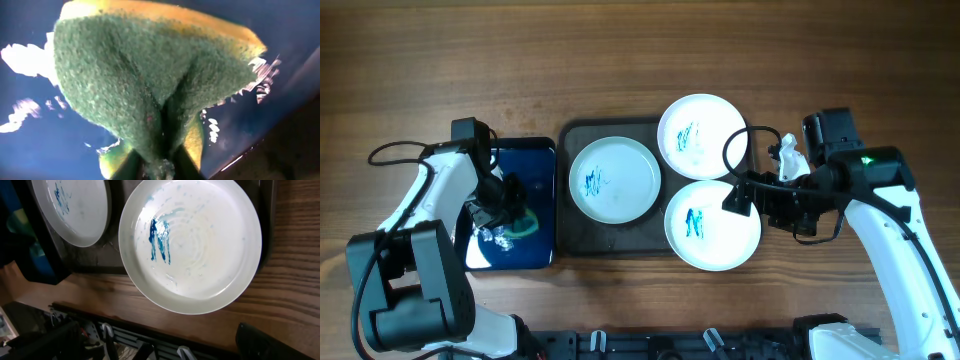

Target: Clean dirty plates on tray and stack at the side

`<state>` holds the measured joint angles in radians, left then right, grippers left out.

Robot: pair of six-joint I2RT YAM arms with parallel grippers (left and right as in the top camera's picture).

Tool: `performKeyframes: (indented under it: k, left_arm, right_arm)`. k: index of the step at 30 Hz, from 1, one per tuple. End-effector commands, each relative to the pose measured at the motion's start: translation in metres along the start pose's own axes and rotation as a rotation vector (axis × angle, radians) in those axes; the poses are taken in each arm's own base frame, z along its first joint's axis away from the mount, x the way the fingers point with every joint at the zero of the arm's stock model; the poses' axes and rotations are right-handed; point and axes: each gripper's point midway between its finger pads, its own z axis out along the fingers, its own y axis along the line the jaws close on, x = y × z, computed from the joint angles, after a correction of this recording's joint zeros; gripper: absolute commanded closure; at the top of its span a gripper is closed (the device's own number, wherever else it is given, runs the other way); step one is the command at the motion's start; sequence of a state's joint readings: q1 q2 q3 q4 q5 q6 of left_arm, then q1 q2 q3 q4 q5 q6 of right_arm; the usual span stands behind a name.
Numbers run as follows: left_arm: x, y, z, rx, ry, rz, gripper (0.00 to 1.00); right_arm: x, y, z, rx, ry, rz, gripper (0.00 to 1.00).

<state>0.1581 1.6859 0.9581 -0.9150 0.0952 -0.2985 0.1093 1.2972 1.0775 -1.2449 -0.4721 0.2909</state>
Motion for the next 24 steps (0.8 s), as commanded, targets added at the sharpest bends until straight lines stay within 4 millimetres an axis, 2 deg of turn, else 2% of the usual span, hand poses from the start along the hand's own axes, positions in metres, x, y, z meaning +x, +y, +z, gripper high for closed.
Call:
performKeyframes:
  k: [1,6,10,14,19,24]
  left_arm:
    - [-0.004,-0.004,0.006,0.015,-0.015,0.011,0.96]
    - [-0.008,-0.007,0.006,0.026,-0.032,0.009,0.96]
    - [-0.005,-0.017,0.005,0.082,-0.01,0.012,0.96]
    - [-0.007,-0.017,0.005,0.085,-0.018,0.014,0.94]
    - [-0.004,-0.016,0.005,0.081,-0.009,0.014,0.96]
    - [-0.012,-0.021,-0.013,0.107,-0.077,0.029,0.96]
  right_arm:
    - [-0.004,0.006,-0.004,-0.025,-0.005,-0.004,0.0]
    - [-0.004,0.006,-0.004,-0.025,-0.004,-0.004,0.0]
    - [-0.004,0.006,-0.004,-0.025,-0.005,-0.004,0.0]
    - [-0.004,0.006,-0.004,-0.025,-0.004,-0.004,0.0]
    - [-0.004,0.006,-0.004,-0.025,-0.004,-0.004,0.0]
    - [-0.003,0.006,-0.004,-0.025,-0.003,-0.003,0.0]
